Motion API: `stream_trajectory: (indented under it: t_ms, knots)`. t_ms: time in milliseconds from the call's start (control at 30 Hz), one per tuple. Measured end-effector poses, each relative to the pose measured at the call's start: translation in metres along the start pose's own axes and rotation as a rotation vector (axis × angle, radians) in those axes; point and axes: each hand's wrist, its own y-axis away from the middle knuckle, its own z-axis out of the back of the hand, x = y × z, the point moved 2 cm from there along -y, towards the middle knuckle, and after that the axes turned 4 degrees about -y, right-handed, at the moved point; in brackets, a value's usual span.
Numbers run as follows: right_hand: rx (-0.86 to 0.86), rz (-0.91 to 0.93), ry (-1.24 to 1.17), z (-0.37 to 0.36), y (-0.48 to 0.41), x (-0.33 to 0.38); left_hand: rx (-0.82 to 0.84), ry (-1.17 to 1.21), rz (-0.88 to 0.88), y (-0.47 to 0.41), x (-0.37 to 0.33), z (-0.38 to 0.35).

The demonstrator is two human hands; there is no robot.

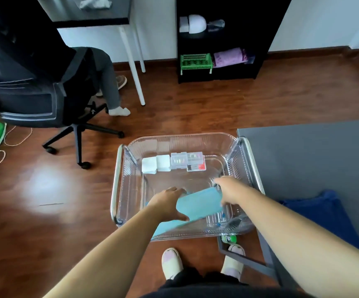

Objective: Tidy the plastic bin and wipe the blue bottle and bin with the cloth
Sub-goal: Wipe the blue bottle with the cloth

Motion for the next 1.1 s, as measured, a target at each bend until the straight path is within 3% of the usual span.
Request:
stream_trajectory:
  t_ms: [467, 600, 867, 1100]
  knots:
    - [0.103, -0.047, -0.024, -0.006, -0.005, 0.001, -0.04, -0.011, 0.013, -0.013, 0.0, -0.01]
    - [0.075, 0.038, 0.103, 0.034, 0.014, 0.018, -0.127, 0.056, 0.052, 0.003, -0.001, 0.002]
    - [-0.101, 0.234, 0.122, 0.111, 0.064, 0.07, -0.381, 0.234, 0.147, 0.035, -0.011, 0.034]
    - [-0.218, 0.477, 0.217, 0.124, 0.1, 0.126, -0.561, 0.409, 0.217, 0.056, -0.024, 0.056]
